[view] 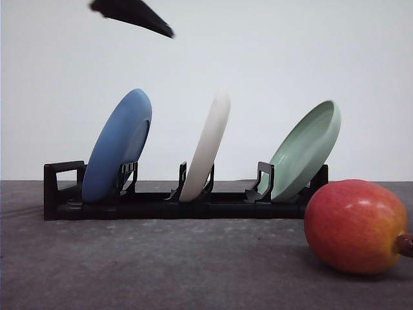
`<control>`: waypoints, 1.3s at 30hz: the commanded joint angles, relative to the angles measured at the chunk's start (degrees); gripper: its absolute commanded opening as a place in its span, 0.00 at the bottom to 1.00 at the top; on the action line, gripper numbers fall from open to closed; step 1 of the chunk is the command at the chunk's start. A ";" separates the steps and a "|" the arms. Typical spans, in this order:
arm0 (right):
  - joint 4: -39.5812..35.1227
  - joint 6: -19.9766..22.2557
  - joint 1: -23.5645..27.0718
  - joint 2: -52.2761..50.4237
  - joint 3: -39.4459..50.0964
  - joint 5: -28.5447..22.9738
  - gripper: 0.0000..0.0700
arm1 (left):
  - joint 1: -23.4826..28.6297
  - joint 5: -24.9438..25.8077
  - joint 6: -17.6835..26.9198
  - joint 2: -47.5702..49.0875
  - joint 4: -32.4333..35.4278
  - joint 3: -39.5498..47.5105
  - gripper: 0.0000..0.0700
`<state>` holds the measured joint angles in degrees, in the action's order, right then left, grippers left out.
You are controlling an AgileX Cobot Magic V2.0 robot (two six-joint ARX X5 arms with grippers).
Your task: Place pomegranate in white plate
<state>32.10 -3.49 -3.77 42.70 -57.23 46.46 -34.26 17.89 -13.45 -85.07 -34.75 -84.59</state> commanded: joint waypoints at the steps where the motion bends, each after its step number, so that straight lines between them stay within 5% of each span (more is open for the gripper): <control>1: -0.26 -0.81 -0.24 0.31 -0.92 0.07 0.90 | -1.05 -0.57 1.83 -3.96 -0.72 -3.87 0.79; 12: 0.07 -1.07 -0.24 0.31 -0.92 0.09 0.90 | -4.65 -9.47 2.29 -18.37 -1.14 -10.59 0.79; 19: 1.43 -1.03 -0.24 0.31 -0.92 0.07 0.90 | -4.65 -10.49 2.30 -22.00 -0.79 -10.59 0.78; 24: 1.91 -1.03 -0.24 0.31 -0.92 0.07 0.90 | -4.65 -10.49 3.02 -22.57 -0.23 -10.59 0.49; 29: 2.49 -1.01 -0.24 0.31 -0.92 0.07 0.90 | -4.65 -10.49 3.49 -22.54 -0.02 -10.61 0.03; 39: 2.49 -0.96 -0.24 0.33 -0.92 0.02 0.90 | -5.45 -10.40 3.32 -22.16 0.07 -10.83 0.00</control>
<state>34.96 -3.95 -3.79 42.70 -57.23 46.45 -38.71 7.17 -10.96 -106.28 -35.29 -93.40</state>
